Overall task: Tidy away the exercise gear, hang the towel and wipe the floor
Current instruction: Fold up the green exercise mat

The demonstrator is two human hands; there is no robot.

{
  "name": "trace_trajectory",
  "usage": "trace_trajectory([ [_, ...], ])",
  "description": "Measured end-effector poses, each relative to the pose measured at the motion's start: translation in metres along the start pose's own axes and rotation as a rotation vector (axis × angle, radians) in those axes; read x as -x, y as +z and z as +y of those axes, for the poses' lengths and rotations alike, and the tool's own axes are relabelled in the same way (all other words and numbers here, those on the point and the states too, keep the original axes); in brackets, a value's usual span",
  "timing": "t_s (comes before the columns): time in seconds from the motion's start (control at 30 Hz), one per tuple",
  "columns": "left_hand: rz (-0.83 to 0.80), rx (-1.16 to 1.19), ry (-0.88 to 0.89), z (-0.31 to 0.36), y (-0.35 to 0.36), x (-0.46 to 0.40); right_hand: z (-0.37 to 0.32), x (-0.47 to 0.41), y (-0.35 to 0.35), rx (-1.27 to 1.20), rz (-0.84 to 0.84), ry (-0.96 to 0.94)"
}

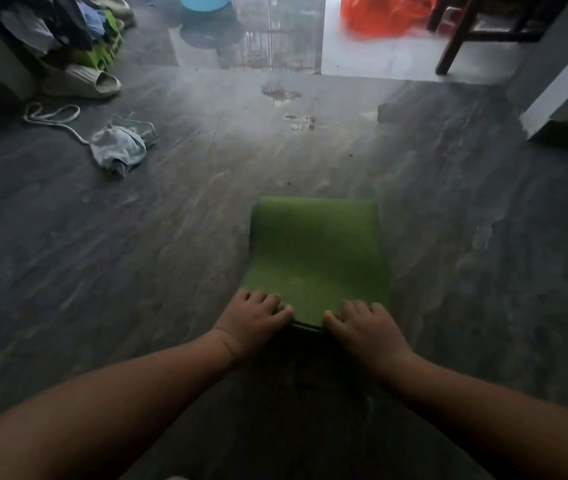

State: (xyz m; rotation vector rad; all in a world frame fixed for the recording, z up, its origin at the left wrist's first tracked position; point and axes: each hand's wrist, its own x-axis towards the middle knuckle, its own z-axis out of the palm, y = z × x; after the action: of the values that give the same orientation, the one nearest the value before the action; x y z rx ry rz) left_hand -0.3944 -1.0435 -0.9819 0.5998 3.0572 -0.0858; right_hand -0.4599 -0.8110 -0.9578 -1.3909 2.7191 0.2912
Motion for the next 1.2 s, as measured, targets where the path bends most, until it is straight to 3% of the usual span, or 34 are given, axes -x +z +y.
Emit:
trace_trajectory([
  [0.13,-0.447,0.011,-0.038,0.018,0.023,0.015,-0.019,0.011,0.036,-0.112,-0.294,0.013],
  [0.33,-0.659,0.072,-0.103,0.014,0.03,0.018,-0.013,0.018,0.053,-0.223,-0.396,0.004],
  [0.5,-0.571,0.01,-0.042,0.018,0.032,0.022,-0.01,0.021,0.051,-0.157,-0.285,-0.07],
  [0.6,-0.561,0.057,-0.056,0.018,0.03,0.015,-0.004,0.024,0.058,-0.151,-0.357,-0.009],
  [0.73,-0.518,0.261,-0.291,0.009,0.033,0.011,0.003,0.025,0.064,-0.233,-0.372,0.127],
  [0.9,-0.6,0.603,-0.643,0.014,0.036,0.011,0.002,0.03,0.069,-0.493,-0.347,0.265],
  [1.0,-0.595,0.53,-0.627,0.019,0.039,0.016,0.001,0.034,0.075,-0.476,-0.36,0.246],
  [1.13,-0.443,0.292,-0.485,0.016,0.036,0.03,-0.001,0.046,0.082,-0.365,-0.161,0.122],
  [1.2,-0.431,0.275,-0.487,0.013,0.035,0.033,0.007,0.048,0.089,-0.342,-0.158,0.065],
])
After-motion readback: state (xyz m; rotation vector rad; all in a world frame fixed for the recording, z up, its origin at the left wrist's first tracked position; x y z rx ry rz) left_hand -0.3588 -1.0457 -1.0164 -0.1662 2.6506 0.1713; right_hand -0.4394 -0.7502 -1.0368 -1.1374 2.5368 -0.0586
